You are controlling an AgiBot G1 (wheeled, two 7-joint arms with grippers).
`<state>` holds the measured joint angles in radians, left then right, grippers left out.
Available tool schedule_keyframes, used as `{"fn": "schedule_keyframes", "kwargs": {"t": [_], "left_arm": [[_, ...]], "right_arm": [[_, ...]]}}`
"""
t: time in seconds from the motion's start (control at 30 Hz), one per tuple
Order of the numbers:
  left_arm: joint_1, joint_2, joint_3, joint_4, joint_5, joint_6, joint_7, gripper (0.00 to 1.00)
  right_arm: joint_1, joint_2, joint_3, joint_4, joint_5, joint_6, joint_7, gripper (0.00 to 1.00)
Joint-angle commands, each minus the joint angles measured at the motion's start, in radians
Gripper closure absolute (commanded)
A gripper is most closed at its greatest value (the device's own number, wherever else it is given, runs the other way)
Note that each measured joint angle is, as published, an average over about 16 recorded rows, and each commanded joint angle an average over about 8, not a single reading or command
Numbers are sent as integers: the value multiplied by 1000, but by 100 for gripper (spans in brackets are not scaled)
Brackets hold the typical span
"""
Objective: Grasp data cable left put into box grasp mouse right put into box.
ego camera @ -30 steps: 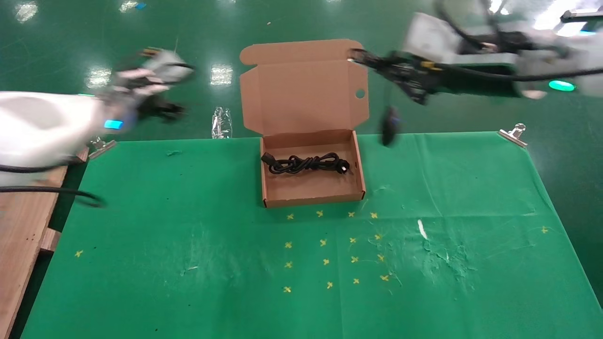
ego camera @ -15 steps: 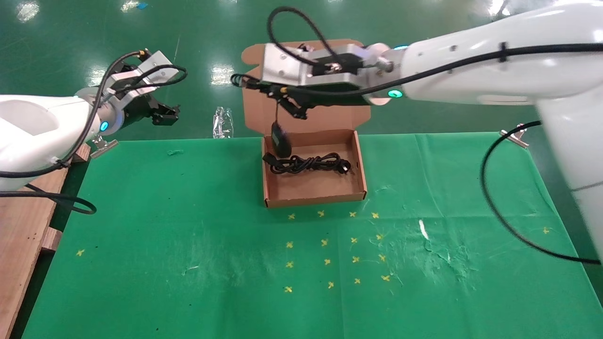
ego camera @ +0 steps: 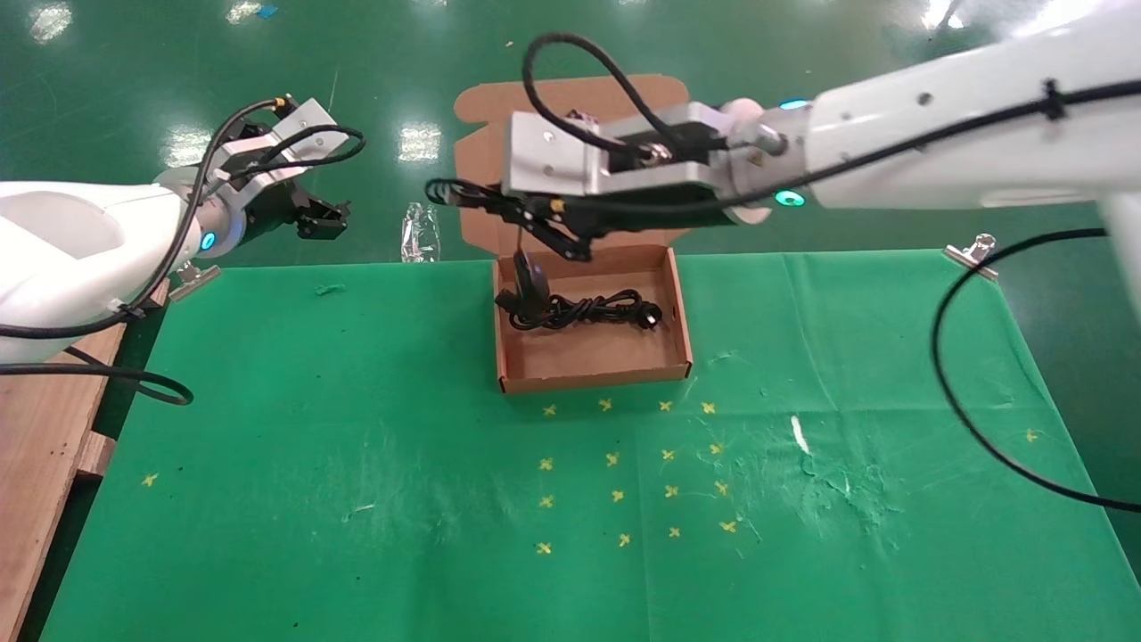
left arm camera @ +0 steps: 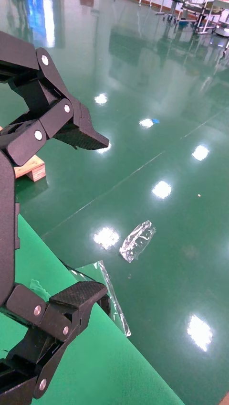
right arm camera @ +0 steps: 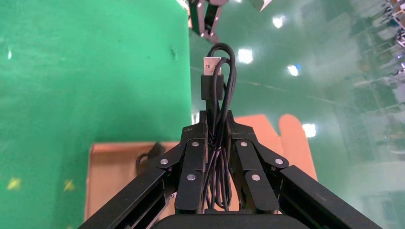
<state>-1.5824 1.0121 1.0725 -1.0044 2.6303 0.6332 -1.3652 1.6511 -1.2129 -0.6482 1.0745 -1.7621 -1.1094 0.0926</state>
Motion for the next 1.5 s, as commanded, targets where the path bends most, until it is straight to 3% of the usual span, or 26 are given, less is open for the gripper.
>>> {"fn": "schedule_keyframes", "kwargs": {"t": [0.03, 0.23, 0.47, 0.53, 0.7, 0.77, 1.5], "left_arm": [[0, 0, 0, 0, 0, 0, 0, 0], [0, 0, 0, 0, 0, 0, 0, 0], [0, 0, 0, 0, 1, 0, 0, 0], [0, 0, 0, 0, 1, 0, 0, 0], [0, -1, -1, 0, 0, 0, -1, 0], [0, -1, -1, 0, 0, 0, -1, 0], [0, 0, 0, 0, 0, 0, 0, 0]], "right_arm": [[-7, 25, 0, 59, -2, -16, 22, 100], [-55, 45, -32, 98, -88, -3, 100, 100], [-92, 21, -60, -31, -188, 79, 115, 99], [-99, 14, -61, -67, -199, 101, 109, 83], [-117, 5, -60, -138, -202, 140, 78, 20], [-121, 4, -60, -148, -203, 147, 73, 2], [-123, 18, -50, -118, -172, 122, 86, 0]]}}
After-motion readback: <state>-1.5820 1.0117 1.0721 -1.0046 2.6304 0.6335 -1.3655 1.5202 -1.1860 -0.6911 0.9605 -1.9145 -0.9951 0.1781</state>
